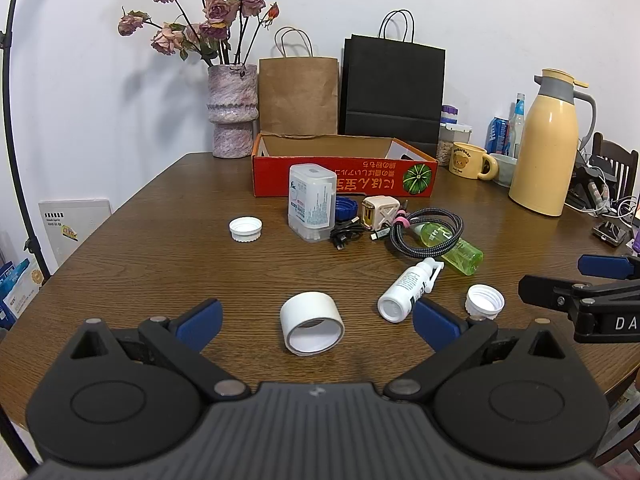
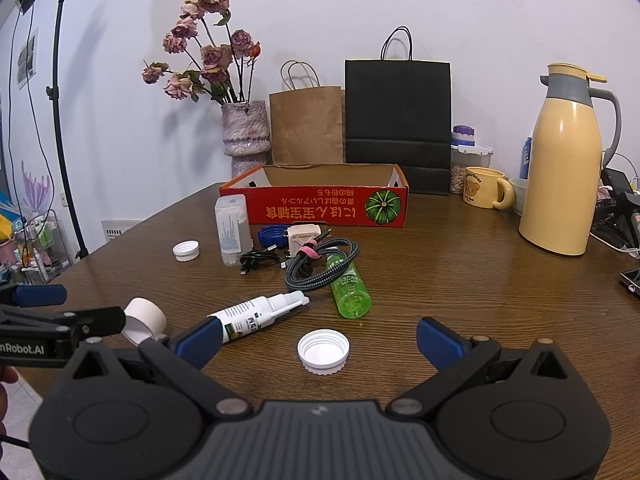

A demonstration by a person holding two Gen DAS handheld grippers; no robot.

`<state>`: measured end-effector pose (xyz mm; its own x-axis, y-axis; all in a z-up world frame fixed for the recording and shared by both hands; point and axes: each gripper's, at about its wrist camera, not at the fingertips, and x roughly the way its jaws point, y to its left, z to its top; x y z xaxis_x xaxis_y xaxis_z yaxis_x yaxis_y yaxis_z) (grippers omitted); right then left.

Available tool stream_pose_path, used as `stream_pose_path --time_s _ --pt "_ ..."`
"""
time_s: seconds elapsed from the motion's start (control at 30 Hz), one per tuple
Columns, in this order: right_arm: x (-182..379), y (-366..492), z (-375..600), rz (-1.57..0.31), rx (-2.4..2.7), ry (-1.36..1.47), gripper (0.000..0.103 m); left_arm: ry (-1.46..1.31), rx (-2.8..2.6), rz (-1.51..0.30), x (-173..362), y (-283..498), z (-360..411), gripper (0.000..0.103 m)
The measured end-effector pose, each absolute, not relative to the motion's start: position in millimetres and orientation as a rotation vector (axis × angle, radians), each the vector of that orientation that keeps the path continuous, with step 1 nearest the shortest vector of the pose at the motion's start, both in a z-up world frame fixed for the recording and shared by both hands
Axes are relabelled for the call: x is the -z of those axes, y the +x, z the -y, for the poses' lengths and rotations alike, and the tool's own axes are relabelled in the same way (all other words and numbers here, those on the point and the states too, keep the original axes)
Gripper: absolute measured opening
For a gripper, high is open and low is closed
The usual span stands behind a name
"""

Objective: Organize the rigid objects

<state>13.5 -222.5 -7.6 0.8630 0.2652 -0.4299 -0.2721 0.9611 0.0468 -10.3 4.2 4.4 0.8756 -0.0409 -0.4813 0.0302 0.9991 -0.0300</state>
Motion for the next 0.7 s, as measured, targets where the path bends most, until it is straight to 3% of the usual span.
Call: stream_pose_path --time_s 0.7 --pt "4.8 13.9 220.9 -0.450 -0.284 -0.022 0.103 -0.024 0.036 -0.502 -5.9 -8.9 -4.9 0.103"
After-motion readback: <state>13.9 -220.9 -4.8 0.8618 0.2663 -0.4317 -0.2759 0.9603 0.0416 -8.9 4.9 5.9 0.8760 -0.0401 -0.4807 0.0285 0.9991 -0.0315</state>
